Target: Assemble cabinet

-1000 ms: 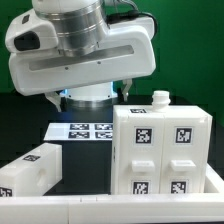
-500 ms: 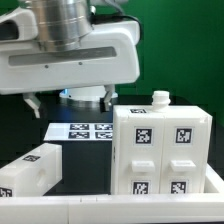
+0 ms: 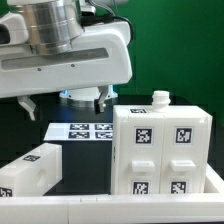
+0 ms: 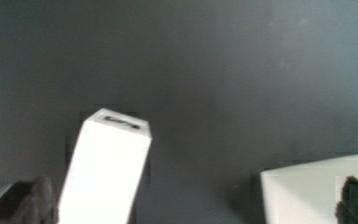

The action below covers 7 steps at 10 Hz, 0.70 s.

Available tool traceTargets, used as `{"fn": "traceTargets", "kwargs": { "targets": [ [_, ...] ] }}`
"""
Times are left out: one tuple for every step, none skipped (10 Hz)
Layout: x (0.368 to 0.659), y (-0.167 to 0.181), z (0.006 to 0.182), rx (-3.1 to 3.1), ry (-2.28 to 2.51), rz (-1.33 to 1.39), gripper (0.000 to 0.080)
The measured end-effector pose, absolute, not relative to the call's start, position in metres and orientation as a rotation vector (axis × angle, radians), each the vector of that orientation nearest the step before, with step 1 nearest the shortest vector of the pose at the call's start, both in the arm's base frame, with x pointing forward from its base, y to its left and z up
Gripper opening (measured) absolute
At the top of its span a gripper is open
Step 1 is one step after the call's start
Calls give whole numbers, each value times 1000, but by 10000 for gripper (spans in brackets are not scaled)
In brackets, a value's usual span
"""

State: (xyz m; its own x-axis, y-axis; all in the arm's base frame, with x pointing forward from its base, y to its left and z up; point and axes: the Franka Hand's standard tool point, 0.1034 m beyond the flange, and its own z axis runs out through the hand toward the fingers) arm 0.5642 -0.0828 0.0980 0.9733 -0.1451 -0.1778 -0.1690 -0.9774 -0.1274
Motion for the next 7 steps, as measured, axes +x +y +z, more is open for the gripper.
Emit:
{"fn": "traceTargets", "kwargs": {
  "targets": [
    [567,-97,91,-2996,274,217,797],
    [572,-109,86,-3006,250,161,797],
    [571,-117,81,-2989,213,153,797],
    [572,-114,82,-2990,229,154,797],
    [572,-113,81,-2990,220,155,797],
    [572,-113,81,-2990,221,156,797],
    [572,-113,79,-2990,223,159,797]
  ]
}}
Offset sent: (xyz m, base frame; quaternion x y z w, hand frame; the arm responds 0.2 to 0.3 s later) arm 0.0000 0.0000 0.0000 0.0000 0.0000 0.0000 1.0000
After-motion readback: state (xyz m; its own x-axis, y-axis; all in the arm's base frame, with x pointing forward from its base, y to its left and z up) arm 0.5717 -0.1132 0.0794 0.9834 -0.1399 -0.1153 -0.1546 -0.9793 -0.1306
